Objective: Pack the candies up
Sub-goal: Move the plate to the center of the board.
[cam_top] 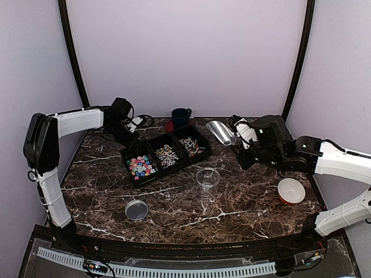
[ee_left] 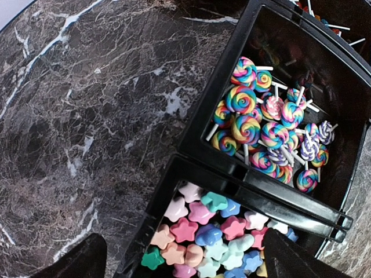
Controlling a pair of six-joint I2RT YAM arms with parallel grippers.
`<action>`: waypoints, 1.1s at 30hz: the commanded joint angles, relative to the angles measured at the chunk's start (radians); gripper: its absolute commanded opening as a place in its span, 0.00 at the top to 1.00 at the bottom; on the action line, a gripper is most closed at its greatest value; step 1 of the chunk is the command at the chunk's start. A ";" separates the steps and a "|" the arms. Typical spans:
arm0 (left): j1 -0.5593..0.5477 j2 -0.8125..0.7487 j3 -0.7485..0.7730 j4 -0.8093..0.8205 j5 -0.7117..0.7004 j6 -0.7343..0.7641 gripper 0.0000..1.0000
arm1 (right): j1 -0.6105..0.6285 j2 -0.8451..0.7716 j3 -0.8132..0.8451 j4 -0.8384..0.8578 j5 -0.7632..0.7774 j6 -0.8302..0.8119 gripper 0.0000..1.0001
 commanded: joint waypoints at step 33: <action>-0.083 0.035 -0.026 -0.108 0.029 -0.032 0.63 | -0.006 0.020 0.032 0.028 -0.070 0.028 1.00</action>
